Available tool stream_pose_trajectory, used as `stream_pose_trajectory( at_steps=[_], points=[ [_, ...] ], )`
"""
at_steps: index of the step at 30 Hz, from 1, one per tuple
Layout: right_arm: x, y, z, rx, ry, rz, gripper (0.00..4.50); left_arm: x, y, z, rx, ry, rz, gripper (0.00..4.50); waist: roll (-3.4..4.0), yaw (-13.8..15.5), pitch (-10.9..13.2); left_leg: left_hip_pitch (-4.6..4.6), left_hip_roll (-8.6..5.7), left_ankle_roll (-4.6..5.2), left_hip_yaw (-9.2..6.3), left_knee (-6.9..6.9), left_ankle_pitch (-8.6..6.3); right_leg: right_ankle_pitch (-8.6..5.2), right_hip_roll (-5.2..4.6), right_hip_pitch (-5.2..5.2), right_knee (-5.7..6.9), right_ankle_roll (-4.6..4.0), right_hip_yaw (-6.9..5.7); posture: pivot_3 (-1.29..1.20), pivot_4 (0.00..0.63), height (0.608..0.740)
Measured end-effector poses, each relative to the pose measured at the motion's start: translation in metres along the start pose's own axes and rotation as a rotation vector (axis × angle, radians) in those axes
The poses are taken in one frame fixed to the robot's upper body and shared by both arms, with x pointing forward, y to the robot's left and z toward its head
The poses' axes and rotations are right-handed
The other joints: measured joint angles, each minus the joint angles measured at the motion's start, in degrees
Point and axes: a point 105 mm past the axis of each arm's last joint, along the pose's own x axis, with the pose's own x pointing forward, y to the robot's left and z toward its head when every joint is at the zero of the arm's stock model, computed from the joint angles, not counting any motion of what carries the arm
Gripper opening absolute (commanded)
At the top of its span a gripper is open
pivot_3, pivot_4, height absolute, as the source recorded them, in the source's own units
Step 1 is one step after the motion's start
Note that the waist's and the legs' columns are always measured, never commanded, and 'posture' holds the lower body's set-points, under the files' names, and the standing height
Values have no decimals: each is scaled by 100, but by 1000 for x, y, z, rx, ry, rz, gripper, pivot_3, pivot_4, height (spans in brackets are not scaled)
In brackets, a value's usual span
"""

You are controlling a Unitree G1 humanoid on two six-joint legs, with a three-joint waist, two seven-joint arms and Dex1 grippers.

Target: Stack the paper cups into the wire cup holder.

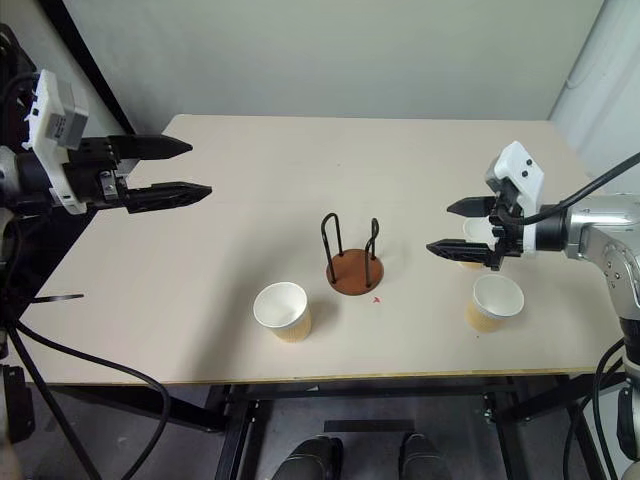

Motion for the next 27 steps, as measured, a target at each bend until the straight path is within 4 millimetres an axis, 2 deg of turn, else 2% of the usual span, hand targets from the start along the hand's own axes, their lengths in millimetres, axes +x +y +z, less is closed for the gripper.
stream_pose_trajectory(
  at_steps=[4,8,15,20,23,27],
  points=[
    [-1,-2,6,-8,-10,-17,4472,2,5,-5,-18,-2,6,4500,0,4,0,1,0,1,-1,1,2,0,0,0,5,0,-1,0,150,740],
    [-1,-3,8,-23,-9,-43,4472,14,6,-3,-2,-21,-23,4500,-3,19,-1,0,-1,2,-3,6,4,1,-1,2,6,0,-2,0,150,740],
    [3,23,2,84,9,48,4472,24,4,6,50,0,-104,4500,-4,11,-2,-4,-3,5,0,7,1,-4,0,4,-2,7,-1,0,150,740],
    [25,35,-12,151,43,110,4472,23,-5,-1,81,75,-200,4500,-5,-13,-2,-2,0,6,0,8,1,-4,3,2,2,11,2,0,150,740],
    [44,29,-27,184,76,88,4472,17,-4,-2,91,103,-189,4500,-4,-32,-2,-1,3,7,-1,13,1,-1,4,-3,11,11,2,0,150,740],
    [62,12,-33,175,96,32,4472,7,-5,-3,106,123,-165,4500,-4,-47,-2,-1,4,9,-1,13,2,0,4,-11,20,9,2,0,150,740]
  ],
)
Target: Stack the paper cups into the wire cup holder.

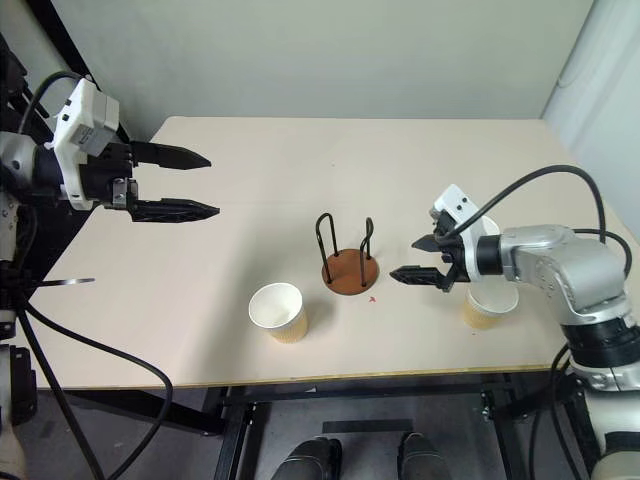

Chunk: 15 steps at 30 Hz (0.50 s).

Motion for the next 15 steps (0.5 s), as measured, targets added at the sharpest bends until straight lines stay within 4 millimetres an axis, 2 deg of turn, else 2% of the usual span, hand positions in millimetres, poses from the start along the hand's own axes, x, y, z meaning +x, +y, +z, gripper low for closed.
stream_pose_trajectory(
  at_steps=[4,8,15],
  points=[
    [15,-10,-1,-28,20,-32,4472,-7,-3,-6,-23,1,29,4500,-1,12,0,-3,2,0,-2,0,0,0,0,-5,4,-8,-4,0,150,740],
    [19,-15,-3,-39,36,-47,4472,-9,-6,-5,-22,-5,40,4500,0,32,0,-6,-1,-1,-1,1,0,1,-3,-6,4,-14,-3,0,150,740],
    [29,-2,10,-69,28,28,4472,-13,-7,-5,-19,-9,62,4500,0,7,0,-6,1,-5,-1,1,0,-3,-1,-22,27,-28,-3,0,150,740]
  ],
)
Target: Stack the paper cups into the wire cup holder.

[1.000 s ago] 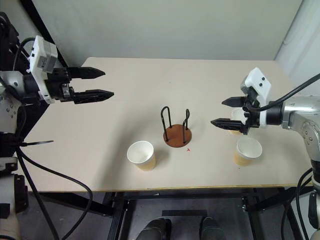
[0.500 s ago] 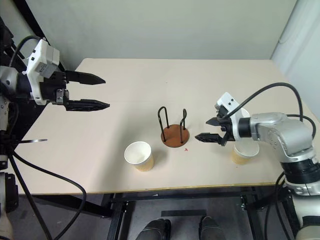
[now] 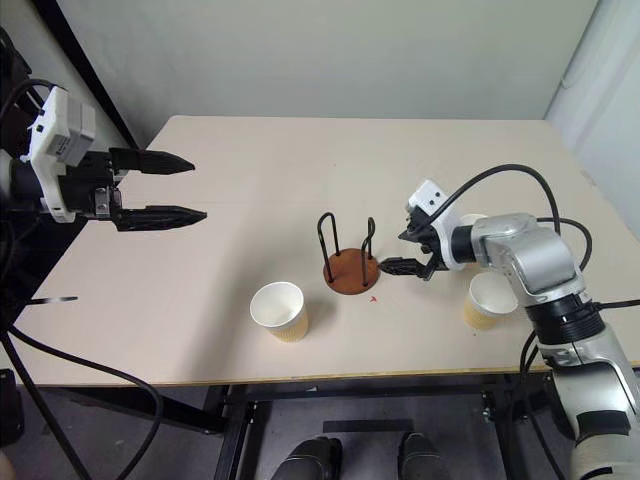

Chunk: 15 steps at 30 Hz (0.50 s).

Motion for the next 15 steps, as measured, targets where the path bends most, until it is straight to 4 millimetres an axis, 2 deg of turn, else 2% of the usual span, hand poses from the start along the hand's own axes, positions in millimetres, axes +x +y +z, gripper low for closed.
stream_pose_trajectory(
  at_steps=[7,15],
  points=[
    [13,25,14,-22,-20,126,4472,0,1,-2,-5,1,8,4500,-1,-4,0,0,0,-2,1,1,0,-9,1,-11,21,-16,3,0,150,740],
    [35,23,22,-15,-54,79,4472,-1,2,-3,-8,0,12,4500,0,-11,0,1,2,-7,-1,1,2,-12,3,-25,40,-26,3,0,150,740]
  ],
)
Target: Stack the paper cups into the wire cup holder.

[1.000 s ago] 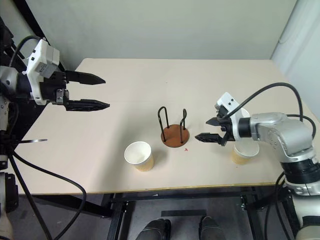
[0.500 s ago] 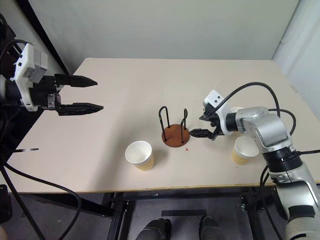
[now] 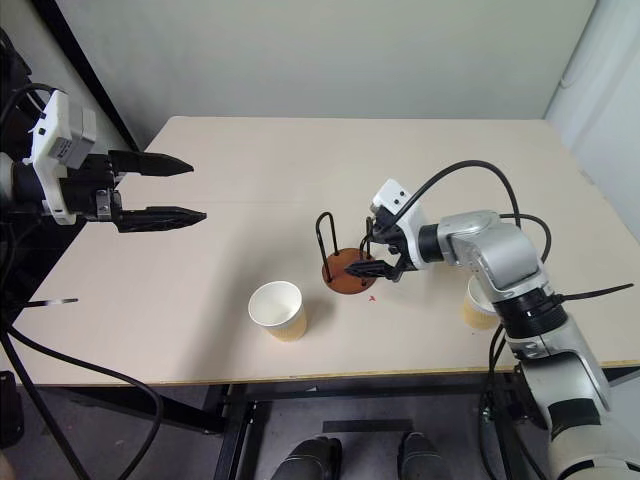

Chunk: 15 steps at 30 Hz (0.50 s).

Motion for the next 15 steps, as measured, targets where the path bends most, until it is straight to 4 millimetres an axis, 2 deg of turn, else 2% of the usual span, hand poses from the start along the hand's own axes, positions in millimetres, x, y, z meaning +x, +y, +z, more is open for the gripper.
stream_pose_trajectory(
  at_steps=[3,4,5,15],
  points=[
    [5,0,0,3,-5,-7,4472,0,0,0,0,0,0,4500,0,-4,0,-1,0,-3,0,0,-1,-1,1,-1,0,-2,0,0,150,740],
    [6,0,0,4,-3,-14,4103,0,0,0,-1,0,1,4500,0,-1,0,-2,0,-3,0,0,-2,-1,1,-1,-1,-3,-1,0,150,740],
    [7,-1,0,4,-3,-20,3925,0,0,0,-1,1,1,4500,0,0,0,-2,-1,-4,0,0,-2,-2,0,-1,-1,-4,-1,0,150,740],
    [13,-2,-2,11,0,-54,216,0,1,-1,-2,2,10,4500,0,-4,0,-2,0,-10,0,-1,-6,-3,1,-3,-1,-6,0,0,150,740]
  ],
)
